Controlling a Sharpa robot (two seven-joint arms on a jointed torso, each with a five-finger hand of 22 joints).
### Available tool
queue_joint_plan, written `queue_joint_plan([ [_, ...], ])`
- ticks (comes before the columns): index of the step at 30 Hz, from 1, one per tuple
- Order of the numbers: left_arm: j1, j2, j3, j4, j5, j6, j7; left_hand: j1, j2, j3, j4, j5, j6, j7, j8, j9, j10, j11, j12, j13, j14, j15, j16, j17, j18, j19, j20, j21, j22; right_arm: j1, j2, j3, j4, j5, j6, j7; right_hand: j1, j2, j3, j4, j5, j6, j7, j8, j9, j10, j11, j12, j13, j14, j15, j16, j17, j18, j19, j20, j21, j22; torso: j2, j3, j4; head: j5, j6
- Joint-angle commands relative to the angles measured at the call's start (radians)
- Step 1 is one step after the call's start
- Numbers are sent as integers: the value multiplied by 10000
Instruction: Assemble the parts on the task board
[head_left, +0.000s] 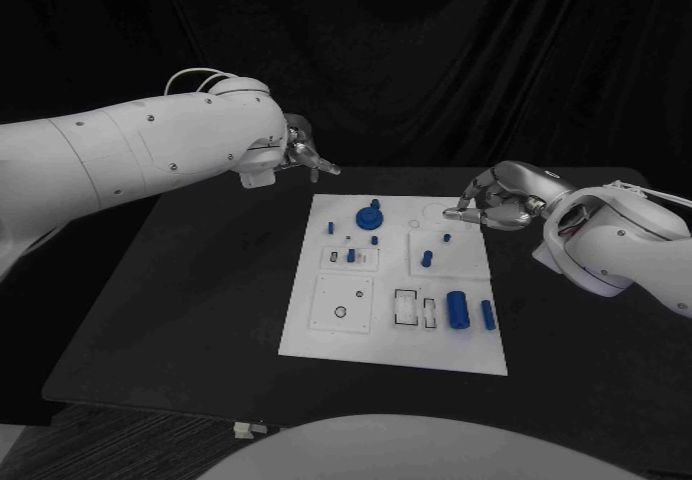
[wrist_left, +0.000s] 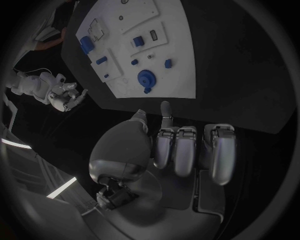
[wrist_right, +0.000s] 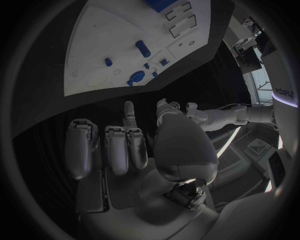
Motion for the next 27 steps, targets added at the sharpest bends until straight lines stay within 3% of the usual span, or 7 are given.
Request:
queue_joint_plan([
  [1, -151, 228, 3, -457, -200, 768, 67, 128, 39, -156, -73, 36, -59, -15, 161, 207, 1083, -91, 216, 2619, 1109, -219, 133, 2666, -54, 631, -76, 112, 2207, -19, -10, 7, 30, -22, -102, 74, 118, 62, 241, 11, 123, -142, -21, 163, 154, 886, 79, 166, 2678, 955, 59, -124, 2193, 200, 266, 70, -152, 2201, 5, 12, -4, -3, 0],
  [5, -342, 510, 3, -973, -215, 745, 214, 205, 97, -173, -68, -155, -117, 17, 68, 185, 1083, -61, 216, 2619, 1109, -189, 133, 2666, -38, 588, -54, 61, 2167, -19, -3, 7, 53, -22, -97, 100, 157, 85, 249, 7, 136, -153, -21, 164, 154, 886, 77, 166, 2678, 949, 58, -140, 2167, 202, 262, 69, -163, 2198, 26, -21, -27, 58, 0],
  [7, -450, 639, 3, -1219, -221, 734, 331, 208, 101, -181, -63, -181, -122, 23, 52, 178, 1083, -55, 216, 2619, 1109, -184, 133, 2666, -39, 590, -49, 64, 2172, -19, 10, 7, 64, -22, -103, 122, 157, 85, 249, 7, 136, -153, -21, 164, 154, 886, 77, 166, 2678, 949, 58, -140, 2167, 202, 262, 69, -163, 2198, 55, -56, -20, 59, 0],
  [13, -707, 949, 3, -1737, -230, 827, 590, 170, 146, -291, 43, -447, -124, 88, -241, -27, 1083, 1, 216, 2619, 1109, -132, 133, 2666, -40, 587, 1, 63, 2184, -19, 11, 7, 129, -22, -145, 184, 171, 93, 252, 5, 141, -158, -21, 164, 154, 886, 76, 166, 2678, 952, 57, -132, 2179, 203, 261, 69, -167, 2196, 78, -83, -7, 19, 0],
  [21, -890, 1161, 4, -2032, -233, 965, 789, 213, 247, -511, 159, -606, 186, 218, -1222, -1148, 1083, 125, 216, 2619, 1109, -20, 133, 2666, -42, 592, 113, 62, 2215, -19, -14, 7, 178, -22, -194, 226, 180, 96, 252, 4, 144, -159, -21, 165, 154, 886, 76, 166, 2678, 956, 57, -124, 2193, 199, 268, 69, -152, 2202, 105, -86, 11, -14, 0],
  [27, -991, 1205, 4, -2098, -233, 1139, 834, 186, 260, -561, 184, -660, 285, 228, -1357, -1321, 1083, 135, 216, 2619, 1109, -8, 133, 2666, -40, 587, 126, 53, 2214, -20, 8, 7, 171, -22, -189, 225, 180, 96, 252, 4, 144, -159, -21, 165, 154, 886, 76, 166, 2678, 956, 57, -124, 2193, 199, 268, 69, -152, 2202, 115, -99, -2, -17, 0],
])
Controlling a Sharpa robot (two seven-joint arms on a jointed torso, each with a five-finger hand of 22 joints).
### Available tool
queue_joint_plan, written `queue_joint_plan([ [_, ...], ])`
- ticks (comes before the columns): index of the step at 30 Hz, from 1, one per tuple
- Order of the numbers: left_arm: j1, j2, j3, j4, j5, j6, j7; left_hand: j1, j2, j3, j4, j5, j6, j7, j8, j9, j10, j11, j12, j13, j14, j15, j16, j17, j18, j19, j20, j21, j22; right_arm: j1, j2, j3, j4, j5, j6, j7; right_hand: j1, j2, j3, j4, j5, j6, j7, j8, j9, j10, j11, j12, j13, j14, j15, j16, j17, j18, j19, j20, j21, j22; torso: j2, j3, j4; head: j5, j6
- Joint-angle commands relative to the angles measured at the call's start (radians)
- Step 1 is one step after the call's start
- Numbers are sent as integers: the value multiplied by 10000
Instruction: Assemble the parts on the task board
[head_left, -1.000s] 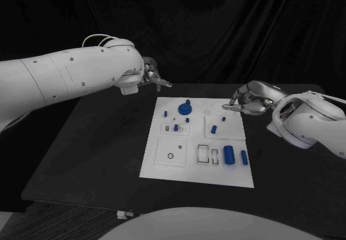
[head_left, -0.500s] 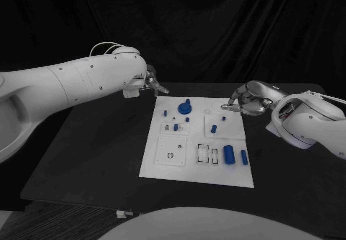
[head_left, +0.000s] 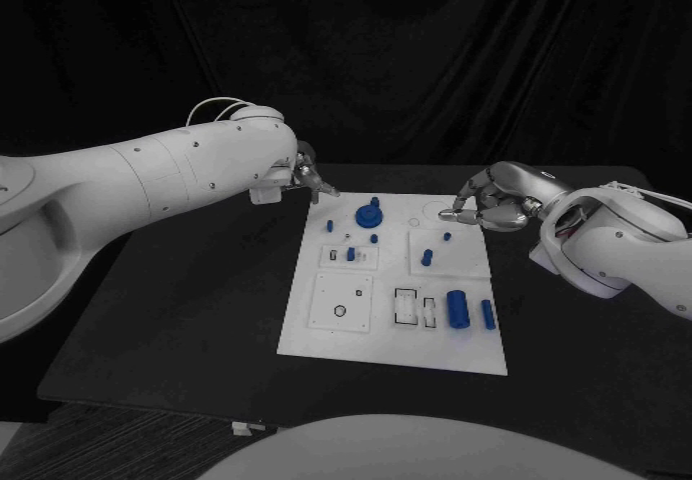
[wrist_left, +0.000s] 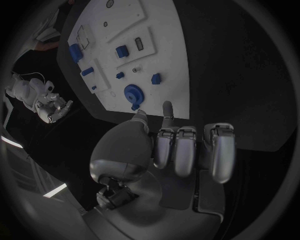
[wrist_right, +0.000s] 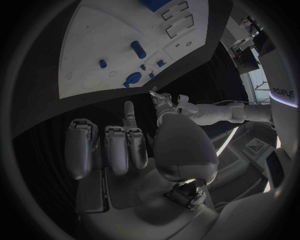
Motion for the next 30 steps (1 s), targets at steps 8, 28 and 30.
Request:
queue_joint_plan([
  [8, -165, 72, 9, -41, -30, 532, 306, 42, 174, -464, 10, -218, 531, -23, -334, -464, 1004, 27, 216, 2619, 1108, -27, 133, 2666, -35, 682, 14, 36, 2213, -21, 41, 8, -6, -22, -102, 40, 190, 101, 250, 6, 147, -160, -21, 167, 153, 886, 77, 166, 2678, 955, 57, -125, 2191, 199, 268, 68, -154, 2201, -13, -6, -5, 8, 0],
  [28, -420, 256, 10, -190, -29, 809, 346, 323, 267, -412, -184, 24, 881, -50, -725, -937, 1004, 1, 216, 2619, 1108, -49, 133, 2666, -25, 657, -7, -3, 2204, -23, 77, 8, -26, -22, -56, 39, 203, 109, 247, 8, 150, -163, -20, 169, 153, 886, 78, 166, 2678, 955, 57, -126, 2188, 199, 269, 68, -154, 2202, -32, 5, 7, -43, 0],
  [30, -440, 276, 10, -228, -29, 822, 340, 373, 275, -393, -224, 60, 900, -50, -765, -979, 1004, 0, 216, 2619, 1108, -50, 133, 2666, -21, 647, -8, -18, 2195, -23, 76, 8, -27, -22, -53, 39, 203, 109, 247, 8, 150, -163, -20, 169, 153, 886, 78, 166, 2678, 955, 57, -126, 2188, 199, 269, 68, -154, 2202, -29, 3, -1, -33, 0],
])
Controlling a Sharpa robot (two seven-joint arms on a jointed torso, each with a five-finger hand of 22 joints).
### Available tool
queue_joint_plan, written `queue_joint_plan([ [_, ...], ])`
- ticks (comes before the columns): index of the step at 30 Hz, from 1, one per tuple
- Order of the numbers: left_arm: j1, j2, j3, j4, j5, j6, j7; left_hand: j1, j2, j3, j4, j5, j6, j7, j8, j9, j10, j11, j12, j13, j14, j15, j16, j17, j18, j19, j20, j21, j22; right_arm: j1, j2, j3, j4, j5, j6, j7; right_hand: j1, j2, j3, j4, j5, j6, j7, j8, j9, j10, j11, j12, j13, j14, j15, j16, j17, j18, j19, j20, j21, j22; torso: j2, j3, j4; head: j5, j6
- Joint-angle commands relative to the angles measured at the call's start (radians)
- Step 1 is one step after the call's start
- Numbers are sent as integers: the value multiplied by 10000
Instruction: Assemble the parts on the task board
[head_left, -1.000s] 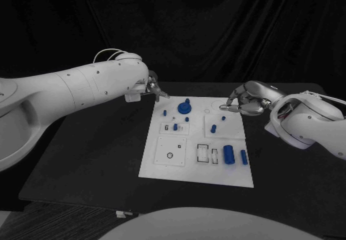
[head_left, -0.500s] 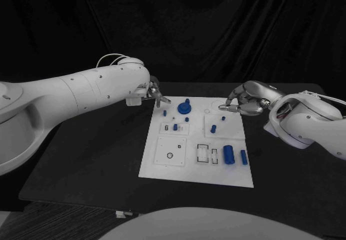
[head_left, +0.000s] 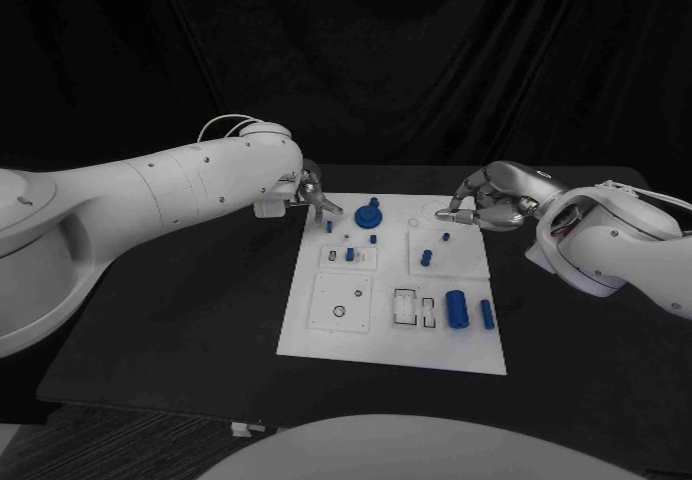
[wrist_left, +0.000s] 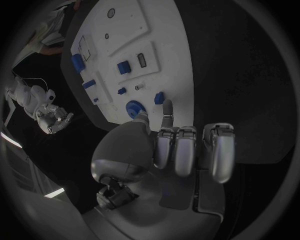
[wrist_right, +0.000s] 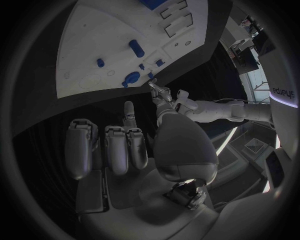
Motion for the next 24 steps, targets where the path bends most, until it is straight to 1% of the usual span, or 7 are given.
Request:
queue_joint_plan([
  [1, -41, 45, 8, -60, -11, 195, 148, 125, 9, -261, -116, 176, 161, 17, -157, -123, 1008, 5, 216, 2619, 1108, -50, 133, 2666, -23, 649, -8, -13, 2199, -22, 1, 8, 2, -22, -56, 13, 202, 108, 247, 8, 150, -127, -55, 169, 153, 886, 78, 166, 2678, 955, 57, -126, 2188, 200, 269, 68, -154, 2202, 6, -4, -8, 11, 0],
  [11, -190, 125, 8, -103, -11, 263, 109, 340, 55, -130, -310, 233, 171, 33, -339, -286, 1008, 16, 216, 2619, 1108, -43, 133, 2666, -8, 611, -6, -66, 2170, -22, 2, 8, -5, -22, -17, -9, 202, 108, 247, 8, 150, -127, -55, 169, 153, 886, 78, 166, 2678, 955, 57, -126, 2188, 200, 269, 68, -154, 2202, 2, 5, -8, -16, 0],
  [24, -238, 195, 9, -225, -11, 222, 133, 502, 76, 7, -495, 303, 86, 75, -512, -405, 1008, 49, 216, 2619, 1108, -19, 133, 2666, 12, 560, 11, -136, 2131, -23, -6, 8, 2, -22, 2, -21, 202, 108, 247, 8, 150, -127, -55, 169, 153, 886, 78, 166, 2678, 955, 57, -126, 2188, 200, 269, 68, -154, 2202, 2, 0, -3, -34, 0],
])
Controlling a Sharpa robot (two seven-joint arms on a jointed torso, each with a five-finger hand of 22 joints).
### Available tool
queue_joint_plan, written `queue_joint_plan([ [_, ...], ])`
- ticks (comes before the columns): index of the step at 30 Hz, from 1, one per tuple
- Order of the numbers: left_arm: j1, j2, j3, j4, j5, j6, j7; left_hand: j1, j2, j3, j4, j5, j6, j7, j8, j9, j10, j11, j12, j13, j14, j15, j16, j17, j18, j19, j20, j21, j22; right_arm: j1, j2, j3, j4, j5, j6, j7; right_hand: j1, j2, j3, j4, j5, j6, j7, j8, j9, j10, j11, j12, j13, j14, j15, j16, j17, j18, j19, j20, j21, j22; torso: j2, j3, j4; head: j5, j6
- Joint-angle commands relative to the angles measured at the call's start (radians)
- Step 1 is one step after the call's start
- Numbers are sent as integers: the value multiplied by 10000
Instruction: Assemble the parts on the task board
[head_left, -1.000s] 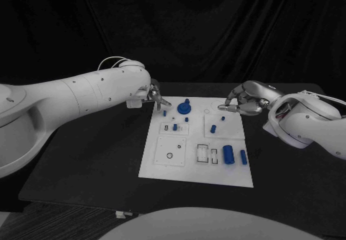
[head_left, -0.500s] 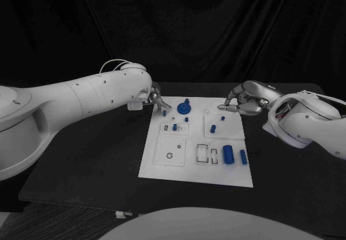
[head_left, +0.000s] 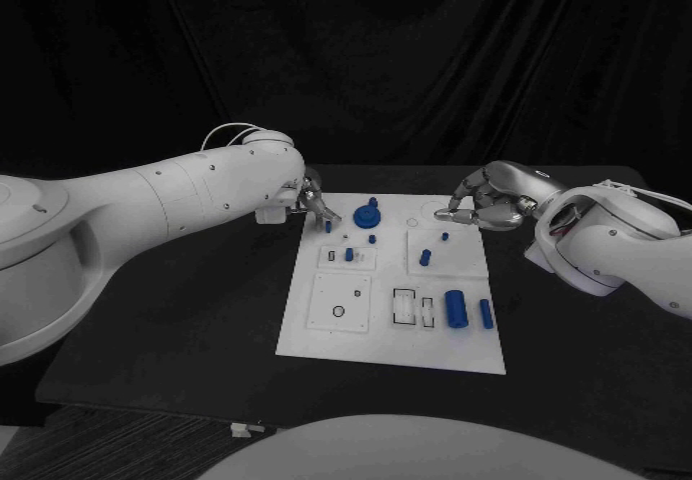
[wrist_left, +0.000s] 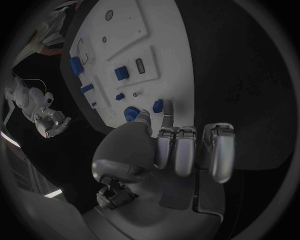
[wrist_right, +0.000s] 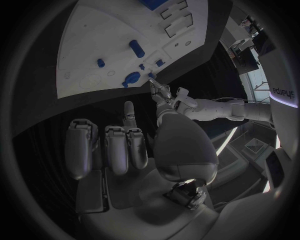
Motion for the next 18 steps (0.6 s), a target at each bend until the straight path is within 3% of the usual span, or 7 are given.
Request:
queue_joint_plan([
  [1, -21, 24, 10, -2, -3, 80, 136, 114, 2, 32, -163, 133, 51, 40, -127, -111, 1006, 46, 216, 2618, 1108, -19, 133, 2666, 12, 561, 11, -129, 2131, -22, -6, 8, 10, -23, -10, -22, 202, 108, 247, 8, 150, -127, -54, 169, 153, 886, 78, 166, 2678, 955, 57, -126, 2188, 199, 269, 68, -154, 2202, 0, -4, 1, 7, 0],
  [8, -27, 51, 10, -21, -3, 88, 146, 202, 41, 158, -289, 359, 42, 51, -179, -140, 1006, 64, 216, 2618, 1108, 1, 133, 2666, 14, 555, 30, -142, 2132, -22, -3, 8, 14, -23, 13, -34, 202, 108, 247, 8, 150, -127, -54, 169, 153, 886, 78, 166, 2678, 955, 57, -126, 2188, 199, 269, 68, -154, 2202, -3, 1, -3, -3, 0],
  [14, -29, 70, 10, -29, -3, 99, 186, 430, 33, 443, -598, 1015, 67, 17, -237, -168, 1006, 41, 216, 2618, 1108, -12, 133, 2666, 16, 555, 28, -154, 2141, -22, -4, 7, 13, -23, 31, -51, 202, 108, 247, 8, 150, -127, -54, 169, 153, 886, 78, 166, 2678, 955, 57, -126, 2188, 199, 269, 68, -154, 2202, -3, 2, 1, -10, 0],
  [18, -31, 80, 10, -26, -3, 116, 227, 481, 26, 509, -664, 1021, 75, 8, -244, -171, 1006, 32, 216, 2618, 1108, -19, 133, 2666, 18, 550, 25, -163, 2138, -22, -2, 7, 13, -23, 39, -62, 202, 108, 247, 8, 150, -127, -54, 169, 153, 886, 78, 166, 2678, 955, 57, -126, 2188, 199, 269, 68, -154, 2202, -4, 2, 0, -16, 0],
])
